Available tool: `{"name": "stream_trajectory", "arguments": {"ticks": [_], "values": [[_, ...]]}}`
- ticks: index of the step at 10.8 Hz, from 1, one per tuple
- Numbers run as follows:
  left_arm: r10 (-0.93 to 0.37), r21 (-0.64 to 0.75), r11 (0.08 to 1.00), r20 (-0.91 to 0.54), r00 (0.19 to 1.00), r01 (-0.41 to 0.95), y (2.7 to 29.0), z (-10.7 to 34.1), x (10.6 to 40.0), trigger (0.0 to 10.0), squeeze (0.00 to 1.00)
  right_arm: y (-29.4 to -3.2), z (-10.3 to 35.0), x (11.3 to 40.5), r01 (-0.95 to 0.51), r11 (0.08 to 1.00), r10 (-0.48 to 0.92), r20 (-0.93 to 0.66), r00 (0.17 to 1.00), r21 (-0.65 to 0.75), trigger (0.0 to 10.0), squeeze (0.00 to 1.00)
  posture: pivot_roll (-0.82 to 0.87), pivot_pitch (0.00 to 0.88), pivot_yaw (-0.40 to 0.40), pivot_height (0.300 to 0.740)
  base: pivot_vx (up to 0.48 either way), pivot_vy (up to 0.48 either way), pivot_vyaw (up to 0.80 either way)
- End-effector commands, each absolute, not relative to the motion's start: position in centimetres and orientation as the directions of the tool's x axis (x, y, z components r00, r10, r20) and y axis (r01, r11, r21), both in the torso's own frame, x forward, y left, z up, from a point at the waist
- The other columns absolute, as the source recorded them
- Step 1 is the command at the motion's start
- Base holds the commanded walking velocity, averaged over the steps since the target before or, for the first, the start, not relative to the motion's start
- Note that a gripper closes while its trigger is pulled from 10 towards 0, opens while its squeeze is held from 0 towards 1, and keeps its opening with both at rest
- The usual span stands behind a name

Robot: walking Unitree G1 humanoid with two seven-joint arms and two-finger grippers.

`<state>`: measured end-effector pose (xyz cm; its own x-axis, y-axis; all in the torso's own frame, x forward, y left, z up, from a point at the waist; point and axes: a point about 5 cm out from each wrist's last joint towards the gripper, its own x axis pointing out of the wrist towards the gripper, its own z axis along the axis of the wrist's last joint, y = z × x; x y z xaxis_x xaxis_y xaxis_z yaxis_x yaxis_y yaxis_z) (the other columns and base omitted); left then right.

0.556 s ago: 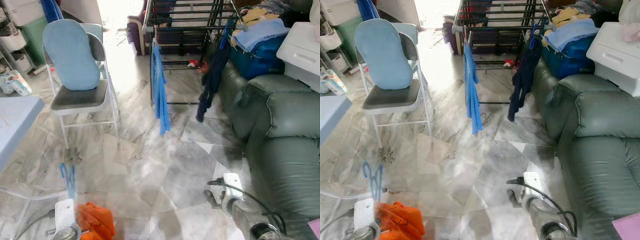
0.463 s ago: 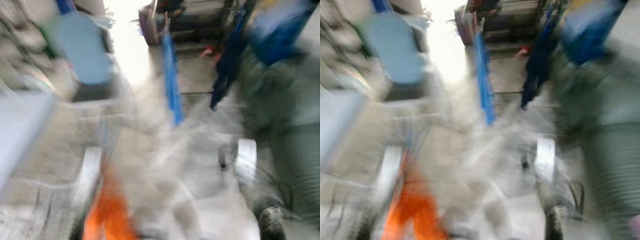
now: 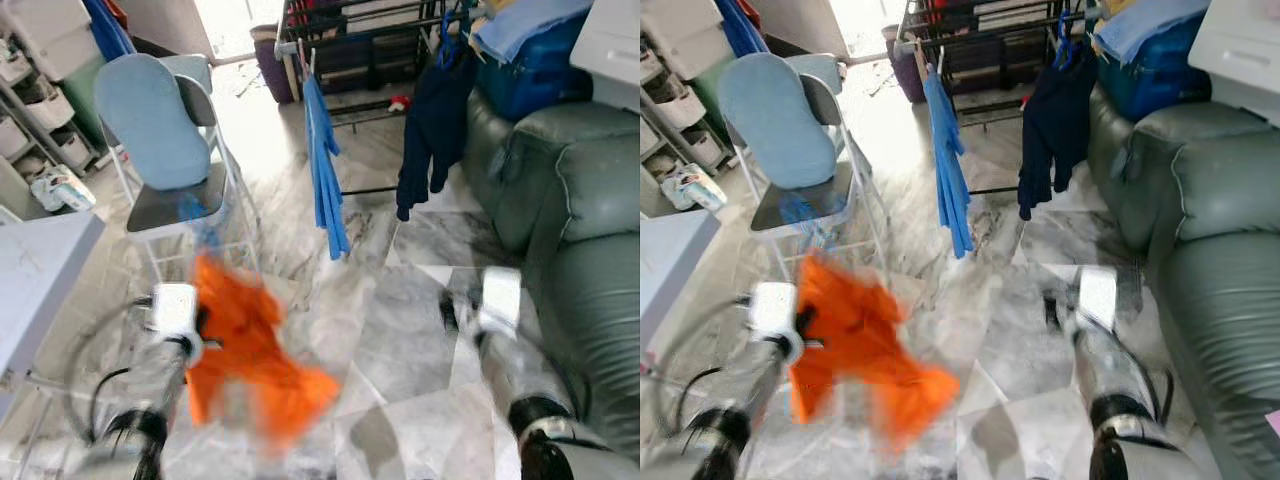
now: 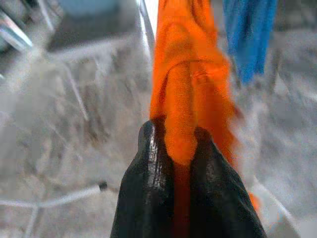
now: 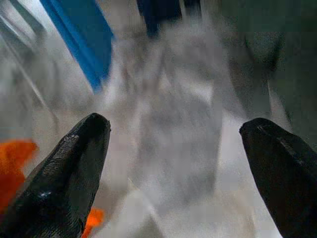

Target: Hang hanger

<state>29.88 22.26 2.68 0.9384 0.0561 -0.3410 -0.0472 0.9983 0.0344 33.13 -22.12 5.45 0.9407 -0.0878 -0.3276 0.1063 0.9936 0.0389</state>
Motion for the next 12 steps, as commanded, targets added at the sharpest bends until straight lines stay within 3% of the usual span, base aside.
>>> {"name": "stream_trajectory", "arguments": {"ticks": [1,3,5,8,11,12], "values": [[0.116,0.055,0.993,-0.232,0.966,-0.106,23.8,4.4,29.9,10.0,0.0,-21.2,6.7,33.9,0.05,0.997,-0.034,-0.272,0.962,0.052,10.0,0.0,-0.13,0.0,0.146,0.74,0.0,0.0,0.0],[0.235,0.08,0.97,-0.096,0.967,-0.228,25.2,5.8,26.9,10.0,0.0,-19.9,9.1,34.4,-0.104,0.994,0.108,-0.192,0.975,0.031,10.0,0.0,-0.07,0.0,0.053,0.74,0.0,0.0,0.0],[0.328,0.045,0.944,-0.06,0.943,-0.326,25.3,6.5,24.1,10.0,0.0,-17.5,11.0,34.7,-0.246,0.969,0.239,-0.139,0.961,-0.037,10.0,0.0,-0.02,0.0,-0.017,0.74,0.0,0.0,0.0],[0.247,0.119,0.961,0.023,0.969,-0.248,22.3,8.7,23.9,10.0,0.0,-16.0,10.4,33.0,-0.303,0.952,0.297,-0.12,0.947,-0.043,10.0,0.0,0.01,0.0,-0.032,0.74,0.0,0.0,0.0],[0.179,0.117,0.977,-0.006,0.984,-0.177,21.1,7.8,22.5,10.0,0.0,-17.4,8.1,30.9,-0.273,0.962,0.264,-0.181,0.947,-0.025,10.0,0.0,0.01,0.0,-0.074,0.74,0.0,0.0,0.0],[0.138,0.116,0.984,0.005,0.99,-0.137,20.9,9.3,21.6,10.0,0.0,-17.7,10.1,31.0,-0.283,0.959,0.279,-0.14,0.95,-0.013,10.0,0.0,0.02,0.0,-0.081,0.74,0.0,0.0,0.0]]}}
